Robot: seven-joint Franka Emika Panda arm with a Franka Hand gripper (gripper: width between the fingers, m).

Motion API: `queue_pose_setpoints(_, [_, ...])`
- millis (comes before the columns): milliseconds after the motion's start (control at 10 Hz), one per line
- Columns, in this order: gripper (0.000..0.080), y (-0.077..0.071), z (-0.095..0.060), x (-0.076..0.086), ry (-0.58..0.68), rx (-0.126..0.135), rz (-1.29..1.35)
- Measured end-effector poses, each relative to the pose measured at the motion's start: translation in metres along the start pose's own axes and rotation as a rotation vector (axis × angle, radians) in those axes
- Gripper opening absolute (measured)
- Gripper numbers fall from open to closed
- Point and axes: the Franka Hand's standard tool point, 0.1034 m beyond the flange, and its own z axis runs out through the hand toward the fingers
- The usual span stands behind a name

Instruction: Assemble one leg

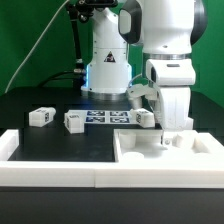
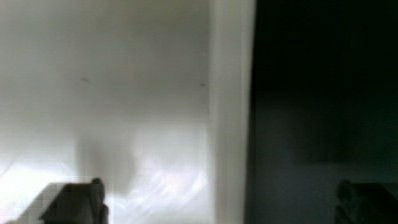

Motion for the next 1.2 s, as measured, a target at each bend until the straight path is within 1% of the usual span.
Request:
queue_pose_setpoints(100, [0.0648, 0.000, -0.007, 0.003, -0.002, -0.008, 0.025])
queue_pose_setpoints(200, [0.0648, -0.003, -0.018, 0.007, -0.009, -0.015, 0.047])
queue_pose_setpoints(400, [0.0648, -0.008, -0.040, 0.013, -0.014, -0.042, 0.080])
queue_pose_setpoints(500, [0.0648, -0.012, -0.046, 0.015, -0.015, -0.048, 0.102])
queue_pose_setpoints(700, [0.0648, -0.013, -0.042, 0.013, -0.015, -0.042, 0.111])
queue_pose_setpoints(800, [0.0648, -0.013, -0.042, 0.014, -0.012, -0.041, 0.179])
queue_pose_setpoints(1000, [0.0648, -0.014, -0.041, 0.014, -0.009, -0.040, 0.364])
queue_pose_setpoints(1100, [0.0648, -0.019, -0.039, 0.019, 0.008, -0.046, 0.534])
queue_pose_setpoints(1200, [0.0648, -0.027, -0.036, 0.026, 0.015, -0.044, 0.680])
